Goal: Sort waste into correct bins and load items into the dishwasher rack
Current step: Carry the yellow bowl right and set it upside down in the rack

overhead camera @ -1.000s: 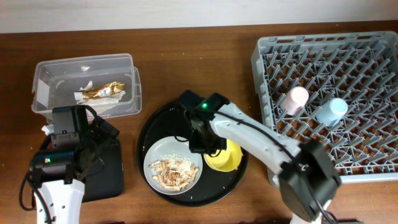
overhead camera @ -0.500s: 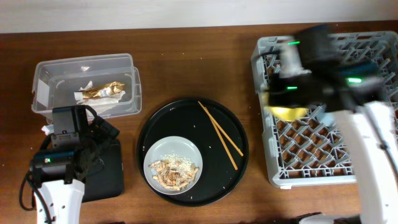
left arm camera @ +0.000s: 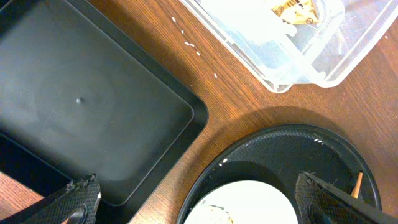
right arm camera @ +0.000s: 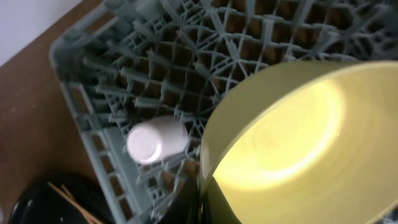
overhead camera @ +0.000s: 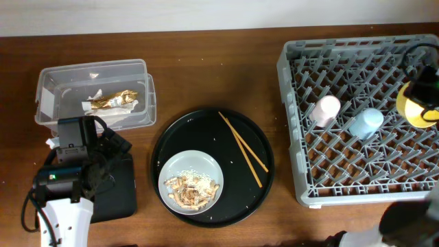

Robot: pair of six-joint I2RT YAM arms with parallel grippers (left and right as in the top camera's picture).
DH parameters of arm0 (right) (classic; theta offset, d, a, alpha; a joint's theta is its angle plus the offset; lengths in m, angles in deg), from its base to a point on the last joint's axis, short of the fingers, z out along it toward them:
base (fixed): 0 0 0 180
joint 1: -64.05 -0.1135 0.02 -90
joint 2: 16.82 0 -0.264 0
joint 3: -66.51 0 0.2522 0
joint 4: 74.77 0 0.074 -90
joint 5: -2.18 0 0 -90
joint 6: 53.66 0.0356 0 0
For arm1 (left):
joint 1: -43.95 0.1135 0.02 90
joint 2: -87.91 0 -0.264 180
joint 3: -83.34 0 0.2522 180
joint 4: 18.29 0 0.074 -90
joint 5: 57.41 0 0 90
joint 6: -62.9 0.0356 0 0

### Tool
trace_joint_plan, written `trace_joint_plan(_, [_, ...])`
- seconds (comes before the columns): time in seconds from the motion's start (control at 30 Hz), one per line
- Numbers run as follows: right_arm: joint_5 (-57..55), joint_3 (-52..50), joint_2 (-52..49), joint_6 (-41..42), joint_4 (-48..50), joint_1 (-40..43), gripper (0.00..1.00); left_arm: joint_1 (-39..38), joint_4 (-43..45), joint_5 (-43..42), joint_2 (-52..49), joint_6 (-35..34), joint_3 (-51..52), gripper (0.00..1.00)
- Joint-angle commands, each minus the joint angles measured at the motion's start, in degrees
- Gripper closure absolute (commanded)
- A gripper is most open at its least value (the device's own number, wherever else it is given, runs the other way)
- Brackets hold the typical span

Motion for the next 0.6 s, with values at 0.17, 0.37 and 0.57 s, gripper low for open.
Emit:
trace_joint_plan(0.17, [33.9, -0.3, -11.7, -10.3, 7.9, 6.9, 0.96, 0.3, -0.1, 0.8, 0.3, 0.7, 0.0, 0.01])
trace_joint_plan(0.37, [46.6, -0.4, -15.1, -14.5, 10.4, 14.6, 0.96, 0.3, -0.1, 0.8, 0.3, 0.7, 0.0, 0.01])
trace_joint_plan(0.57, [53.2, -0.5, -21.4, -14.8, 9.9, 16.0, 0.96, 0.3, -0.1, 0.8, 0.3, 0.7, 0.0, 0.01])
